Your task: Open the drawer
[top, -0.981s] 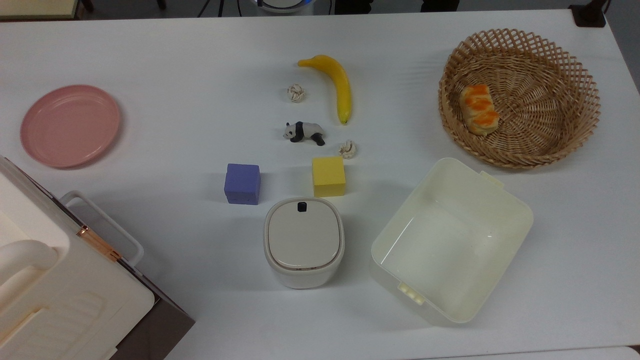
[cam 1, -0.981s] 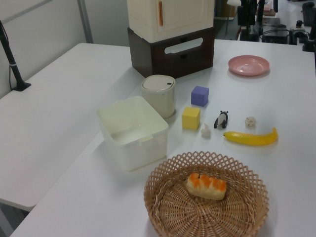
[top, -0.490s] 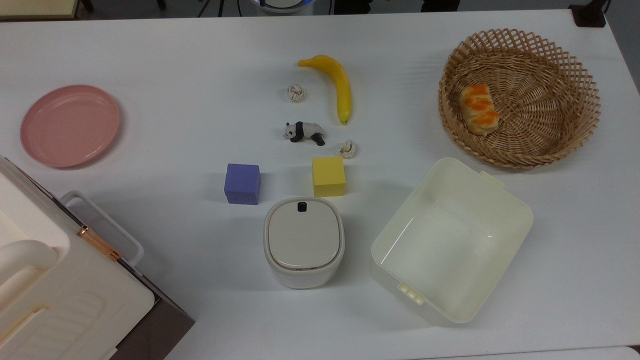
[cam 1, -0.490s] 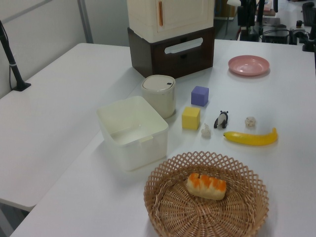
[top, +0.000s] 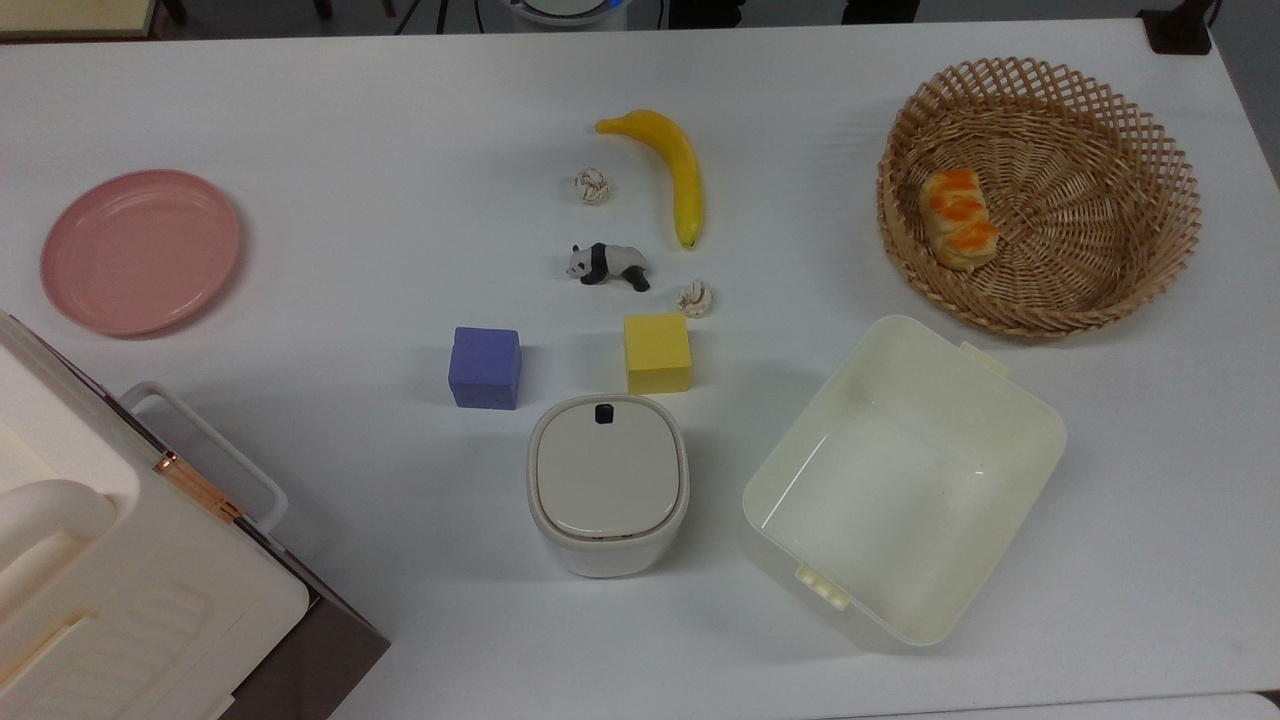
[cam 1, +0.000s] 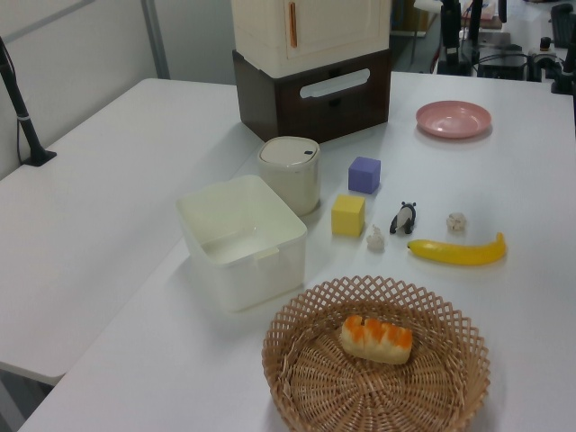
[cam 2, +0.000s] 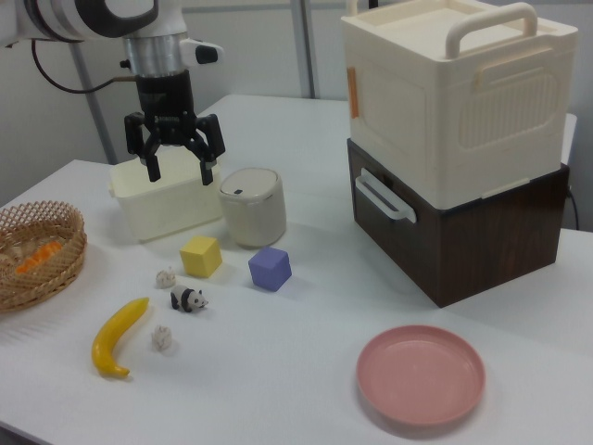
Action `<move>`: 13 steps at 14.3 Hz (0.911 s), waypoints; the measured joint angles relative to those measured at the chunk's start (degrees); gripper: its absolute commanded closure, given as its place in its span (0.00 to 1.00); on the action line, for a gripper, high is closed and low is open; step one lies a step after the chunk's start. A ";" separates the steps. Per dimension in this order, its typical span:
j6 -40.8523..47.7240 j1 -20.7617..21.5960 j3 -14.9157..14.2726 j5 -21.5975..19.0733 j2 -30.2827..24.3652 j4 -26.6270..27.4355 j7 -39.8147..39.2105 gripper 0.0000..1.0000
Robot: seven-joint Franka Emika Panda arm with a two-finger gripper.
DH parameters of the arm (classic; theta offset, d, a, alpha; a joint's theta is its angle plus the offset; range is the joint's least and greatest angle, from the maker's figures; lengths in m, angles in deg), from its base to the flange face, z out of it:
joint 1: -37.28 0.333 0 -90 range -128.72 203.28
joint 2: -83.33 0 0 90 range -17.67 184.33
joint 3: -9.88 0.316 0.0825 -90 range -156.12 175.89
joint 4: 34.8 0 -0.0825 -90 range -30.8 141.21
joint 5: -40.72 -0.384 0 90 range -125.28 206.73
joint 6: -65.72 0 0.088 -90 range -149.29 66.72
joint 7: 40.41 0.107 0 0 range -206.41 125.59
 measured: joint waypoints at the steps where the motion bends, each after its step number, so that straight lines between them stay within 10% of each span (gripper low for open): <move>1: -0.06 -0.28 -0.02 0.00 0.00 -0.01 -1.48 0.00; 13: -17.67 -3.12 -0.15 1.79 5.86 0.02 -9.90 0.00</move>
